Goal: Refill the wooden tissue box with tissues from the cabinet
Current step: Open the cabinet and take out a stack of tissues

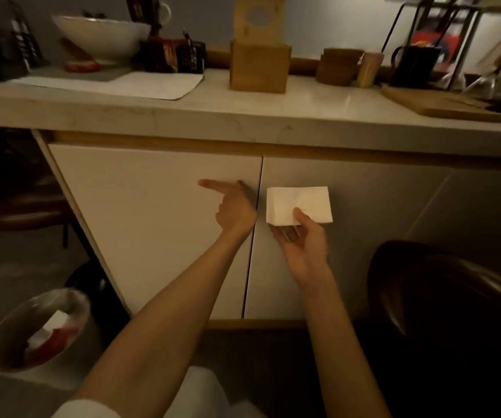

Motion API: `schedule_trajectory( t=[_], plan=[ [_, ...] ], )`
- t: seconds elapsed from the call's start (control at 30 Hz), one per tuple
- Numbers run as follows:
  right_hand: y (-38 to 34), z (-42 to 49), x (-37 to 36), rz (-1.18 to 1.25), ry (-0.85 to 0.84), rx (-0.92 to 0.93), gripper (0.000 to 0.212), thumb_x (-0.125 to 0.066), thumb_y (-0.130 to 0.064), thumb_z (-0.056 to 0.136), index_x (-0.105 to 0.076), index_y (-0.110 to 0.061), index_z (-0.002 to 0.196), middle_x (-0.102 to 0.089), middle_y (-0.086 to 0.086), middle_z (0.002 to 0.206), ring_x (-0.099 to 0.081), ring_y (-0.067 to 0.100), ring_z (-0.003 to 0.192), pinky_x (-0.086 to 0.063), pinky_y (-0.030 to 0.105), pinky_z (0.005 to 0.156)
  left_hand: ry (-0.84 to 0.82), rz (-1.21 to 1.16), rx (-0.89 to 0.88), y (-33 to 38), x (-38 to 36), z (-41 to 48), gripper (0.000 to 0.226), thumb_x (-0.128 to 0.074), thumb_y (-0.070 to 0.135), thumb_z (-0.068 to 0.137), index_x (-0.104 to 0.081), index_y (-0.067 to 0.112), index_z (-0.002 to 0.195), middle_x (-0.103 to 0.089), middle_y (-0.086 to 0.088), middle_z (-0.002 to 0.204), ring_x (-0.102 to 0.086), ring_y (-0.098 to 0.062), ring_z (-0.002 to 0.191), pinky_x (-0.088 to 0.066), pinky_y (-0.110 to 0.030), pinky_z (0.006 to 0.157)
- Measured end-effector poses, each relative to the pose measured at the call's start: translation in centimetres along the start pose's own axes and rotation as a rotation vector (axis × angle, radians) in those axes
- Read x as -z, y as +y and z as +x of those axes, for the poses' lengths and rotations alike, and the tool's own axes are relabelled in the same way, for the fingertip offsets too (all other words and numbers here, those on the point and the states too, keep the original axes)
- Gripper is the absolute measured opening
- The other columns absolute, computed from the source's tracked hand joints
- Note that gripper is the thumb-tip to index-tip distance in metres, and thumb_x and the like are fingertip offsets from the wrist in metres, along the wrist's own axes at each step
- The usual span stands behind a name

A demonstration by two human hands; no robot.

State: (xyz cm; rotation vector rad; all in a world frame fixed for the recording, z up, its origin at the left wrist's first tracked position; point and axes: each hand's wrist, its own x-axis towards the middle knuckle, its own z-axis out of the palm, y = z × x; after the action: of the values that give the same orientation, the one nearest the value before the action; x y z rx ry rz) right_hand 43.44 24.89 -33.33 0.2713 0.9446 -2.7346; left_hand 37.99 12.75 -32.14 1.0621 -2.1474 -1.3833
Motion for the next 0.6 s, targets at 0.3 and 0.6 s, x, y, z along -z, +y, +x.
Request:
schedule_trajectory(
  t=[0.3, 0.6],
  plan=[
    [-4.9, -9.3, -12.7, -0.012, 0.302, -0.28, 0.046, -0.058, -0.005, 0.091, -0.046, -0.006, 0.136, -0.06, 0.018, 0.118, -0.058, 0.034, 0.109, -0.052, 0.044, 0.087, -0.626, 0.009, 0.341, 4.2, 13.5, -2.8, 0.047, -0.04, 0.024, 0.101, -0.036, 0.008, 0.145, -0.052, -0.015, 0.137, -0.054, -0.03, 0.114, -0.048, -0.041, 0.097],
    [-10.5, -19.7, -29.2, -0.115, 0.255, -0.431, 0.05, -0.064, -0.004, 0.087, -0.049, -0.005, 0.134, -0.065, 0.018, 0.121, -0.063, 0.031, 0.109, -0.052, 0.039, 0.088, -0.618, -0.533, 0.484, 17.7, 34.8, -10.1, 0.048, -0.032, 0.047, 0.102, -0.054, 0.013, 0.127, -0.067, -0.005, 0.118, -0.067, -0.021, 0.105, -0.055, -0.036, 0.088]
  ],
)
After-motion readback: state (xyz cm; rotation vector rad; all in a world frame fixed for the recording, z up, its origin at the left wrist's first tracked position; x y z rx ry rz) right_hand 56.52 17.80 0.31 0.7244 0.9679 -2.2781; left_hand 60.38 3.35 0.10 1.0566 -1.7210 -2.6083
